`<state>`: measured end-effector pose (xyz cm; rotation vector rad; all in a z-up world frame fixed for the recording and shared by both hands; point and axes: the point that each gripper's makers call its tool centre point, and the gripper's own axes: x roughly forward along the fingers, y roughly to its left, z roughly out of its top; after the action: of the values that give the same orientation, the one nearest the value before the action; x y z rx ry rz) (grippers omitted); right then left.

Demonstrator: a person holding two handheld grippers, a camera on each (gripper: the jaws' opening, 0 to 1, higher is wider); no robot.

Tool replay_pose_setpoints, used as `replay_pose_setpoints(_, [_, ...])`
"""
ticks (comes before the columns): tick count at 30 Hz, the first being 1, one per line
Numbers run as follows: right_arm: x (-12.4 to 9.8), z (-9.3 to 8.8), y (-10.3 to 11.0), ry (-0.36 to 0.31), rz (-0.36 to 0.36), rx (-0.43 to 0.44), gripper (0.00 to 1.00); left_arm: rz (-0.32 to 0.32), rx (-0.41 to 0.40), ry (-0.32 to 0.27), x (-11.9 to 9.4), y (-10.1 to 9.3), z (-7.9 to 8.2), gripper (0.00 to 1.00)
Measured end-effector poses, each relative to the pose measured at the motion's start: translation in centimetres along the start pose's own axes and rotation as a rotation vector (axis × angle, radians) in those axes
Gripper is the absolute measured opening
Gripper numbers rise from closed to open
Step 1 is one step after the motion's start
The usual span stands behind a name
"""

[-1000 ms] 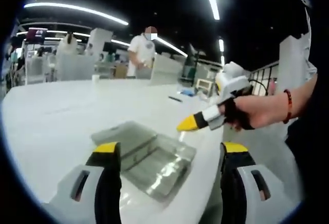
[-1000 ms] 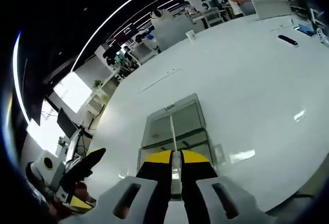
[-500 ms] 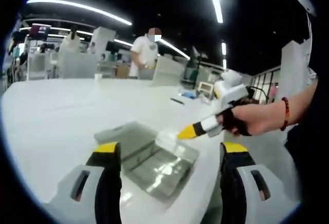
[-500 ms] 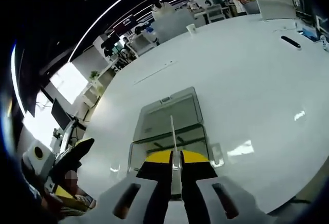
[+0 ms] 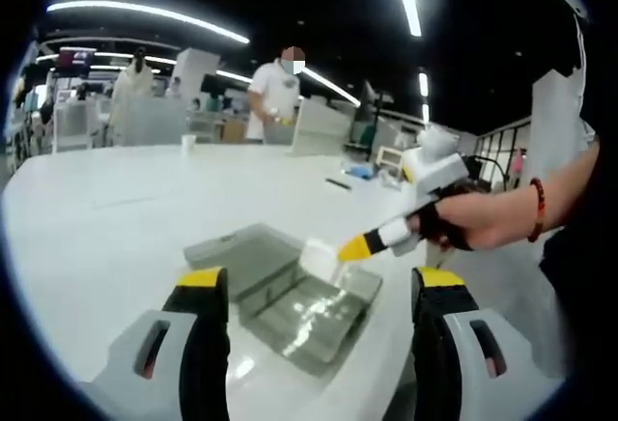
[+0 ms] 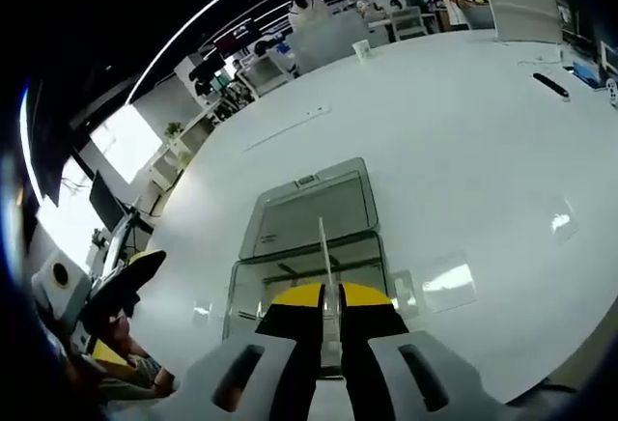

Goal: Insert the divider into the dual guide fixture by aligning both edges with the guide slots and pushing it downward to the bottom, including one-sided entry, uneven engagement, binding, and posture correction.

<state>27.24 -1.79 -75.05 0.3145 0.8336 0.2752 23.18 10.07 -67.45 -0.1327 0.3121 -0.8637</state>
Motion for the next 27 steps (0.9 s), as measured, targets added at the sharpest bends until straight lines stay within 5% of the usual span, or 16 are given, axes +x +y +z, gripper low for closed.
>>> replay_pose_setpoints(27, [0.4,-0.04,0.69,0.039,-0.012,-0.081,0.01,0.004,-0.025,0.009,0.34,0.55,-0.36,0.74])
